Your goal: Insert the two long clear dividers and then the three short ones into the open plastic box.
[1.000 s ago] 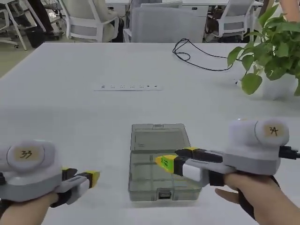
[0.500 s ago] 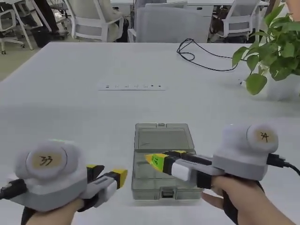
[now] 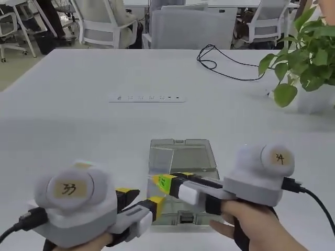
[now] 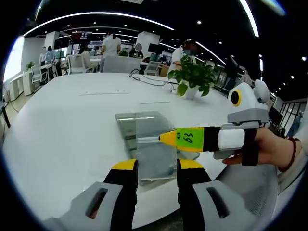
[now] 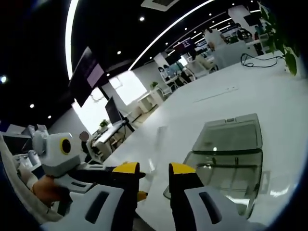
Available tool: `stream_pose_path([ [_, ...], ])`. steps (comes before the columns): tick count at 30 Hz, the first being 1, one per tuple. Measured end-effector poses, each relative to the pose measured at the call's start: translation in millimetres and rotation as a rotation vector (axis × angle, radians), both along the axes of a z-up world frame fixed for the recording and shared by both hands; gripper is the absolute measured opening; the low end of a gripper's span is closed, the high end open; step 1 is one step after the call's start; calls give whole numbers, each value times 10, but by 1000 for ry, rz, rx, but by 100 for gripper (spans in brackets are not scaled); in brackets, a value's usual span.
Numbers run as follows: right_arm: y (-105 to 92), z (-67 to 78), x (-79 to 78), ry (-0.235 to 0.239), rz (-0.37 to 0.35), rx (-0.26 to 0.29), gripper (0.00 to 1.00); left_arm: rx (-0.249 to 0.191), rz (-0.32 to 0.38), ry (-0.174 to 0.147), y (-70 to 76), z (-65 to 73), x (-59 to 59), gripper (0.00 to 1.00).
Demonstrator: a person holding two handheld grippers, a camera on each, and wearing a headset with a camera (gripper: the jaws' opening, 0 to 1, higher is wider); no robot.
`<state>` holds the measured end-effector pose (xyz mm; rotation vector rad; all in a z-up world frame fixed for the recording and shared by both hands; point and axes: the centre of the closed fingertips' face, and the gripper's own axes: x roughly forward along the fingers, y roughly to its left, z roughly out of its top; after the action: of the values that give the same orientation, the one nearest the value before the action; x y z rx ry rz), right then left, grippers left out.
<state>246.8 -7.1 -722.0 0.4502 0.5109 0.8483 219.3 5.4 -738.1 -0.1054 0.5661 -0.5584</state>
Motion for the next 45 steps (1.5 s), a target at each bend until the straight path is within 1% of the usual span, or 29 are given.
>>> stream_pose_path([
  [2,7,2,9,9,-6,12,24,-4,-4,-1,-21,12,1,30],
  [5,4,-5,20,13,-13,11,21,-9,-8,-5,-45,32,9,30],
  [9,-5,11,50,24,-38,34,16,-24,-21,-5,-94,54,11,30],
  [12,-16,4,64,33,-45,38,12,-26,-25,-8,-124,66,15,30],
  [13,-25,5,73,46,-58,46,10,-29,-25,-9,-133,73,14,30],
  [15,-26,7,77,85,-73,71,9,-30,-25,-10,-140,73,20,30],
  [17,-30,-6,82,95,-82,66,9,-33,-25,-6,-139,67,25,30],
  [18,-26,2,85,98,-85,74,9,-37,-25,-5,-140,68,27,30],
  [20,-18,18,78,122,-87,105,8,-50,-24,3,-142,71,27,30],
  [21,-18,21,78,126,-87,111,7,-54,-24,4,-144,71,28,30],
  [22,-16,18,75,132,-83,113,7,-62,-23,12,-146,66,25,30],
  [25,-13,24,73,124,-80,106,7,-72,-22,18,-155,67,24,30],
  [27,-14,26,73,134,-79,113,7,-72,-21,19,-154,67,27,30],
  [30,-19,32,77,137,-79,119,7,-80,-22,20,-158,72,28,30],
  [35,-31,51,88,136,-85,120,6,-103,-25,16,-169,91,41,31],
  [36,-40,57,96,138,-89,121,6,-113,-25,16,-172,100,43,31],
  [37,-46,63,101,140,-91,122,6,-116,-28,10,-177,109,47,32],
  [38,-57,83,109,146,-95,128,6,-113,-35,6,-182,111,44,32],
  [41,-86,87,130,157,-106,116,6,-101,-55,-2,-196,106,30,37],
  [43,-110,85,143,179,-114,120,6,-88,-72,-19,-210,109,20,40],
  [45,-146,80,159,192,-124,112,6,-64,-91,-36,-216,102,12,43],
])
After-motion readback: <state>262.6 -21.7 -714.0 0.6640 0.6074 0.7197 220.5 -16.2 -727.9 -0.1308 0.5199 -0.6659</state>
